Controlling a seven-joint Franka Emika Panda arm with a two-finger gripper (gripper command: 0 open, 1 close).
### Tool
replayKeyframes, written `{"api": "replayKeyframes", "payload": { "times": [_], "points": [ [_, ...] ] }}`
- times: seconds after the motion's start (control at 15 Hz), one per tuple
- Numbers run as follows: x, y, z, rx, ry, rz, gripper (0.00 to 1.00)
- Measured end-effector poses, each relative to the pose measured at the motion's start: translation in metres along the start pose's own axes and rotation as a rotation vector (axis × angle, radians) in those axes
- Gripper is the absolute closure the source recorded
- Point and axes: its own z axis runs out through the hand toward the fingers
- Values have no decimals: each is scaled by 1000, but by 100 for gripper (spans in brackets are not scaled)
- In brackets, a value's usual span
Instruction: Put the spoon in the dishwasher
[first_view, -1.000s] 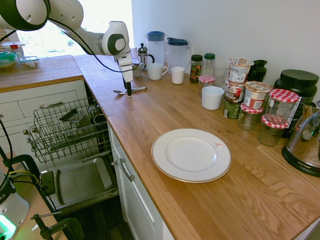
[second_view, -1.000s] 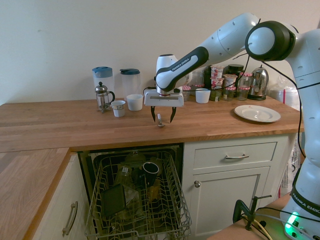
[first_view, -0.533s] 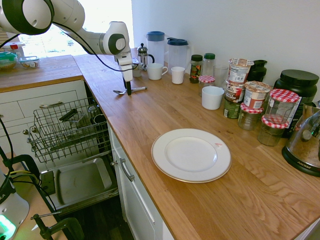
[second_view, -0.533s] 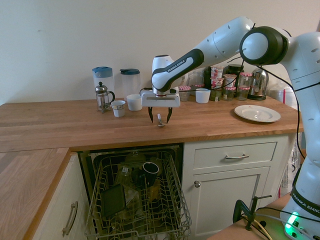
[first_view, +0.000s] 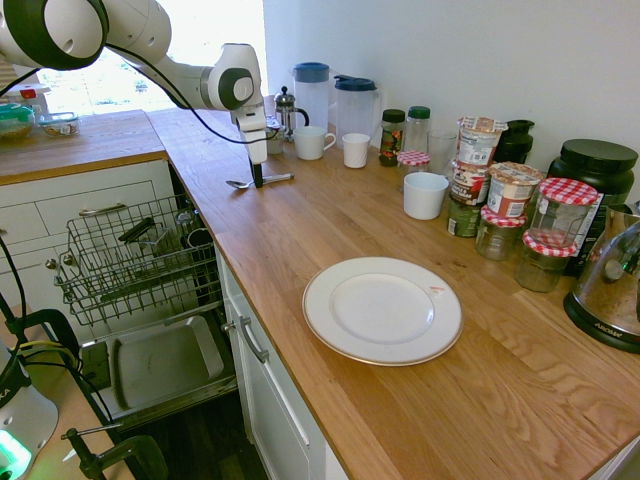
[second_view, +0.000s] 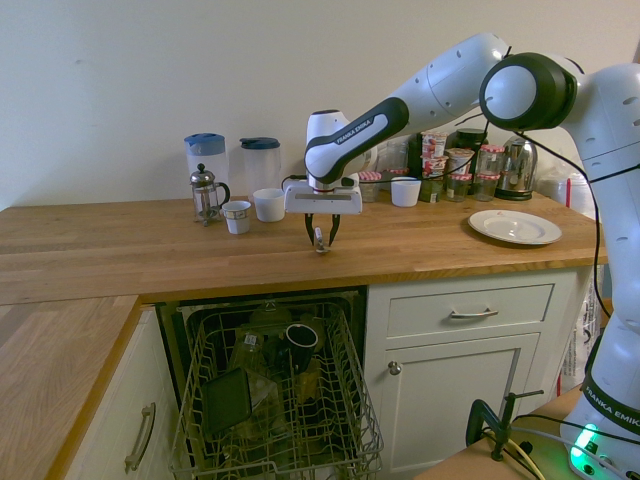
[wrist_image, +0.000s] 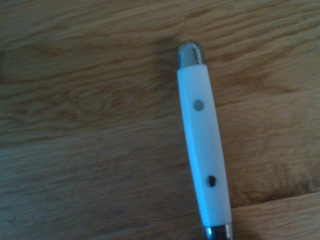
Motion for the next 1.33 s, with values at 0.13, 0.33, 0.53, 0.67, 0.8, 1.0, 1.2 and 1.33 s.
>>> {"api": "replayKeyframes", "payload": {
  "times": [0.13, 0.33, 0.53, 0.67, 0.8, 1.0, 1.2, 1.33],
  "points": [
    [5, 2, 0, -3, -10, 2, 100],
    [12, 7, 0, -3, -17, -1, 100],
    [19, 18, -3, 10, -24, -8, 100],
    [27, 34, -4, 3, -20, -15, 100],
    [33, 55, -13, 6, -17, -27, 100],
    [26, 96, -43, 27, -13, -50, 100],
    [-4, 137, -68, 46, -14, -97, 100],
    [-35, 163, -82, 64, -13, -133, 100]
  ]
}}
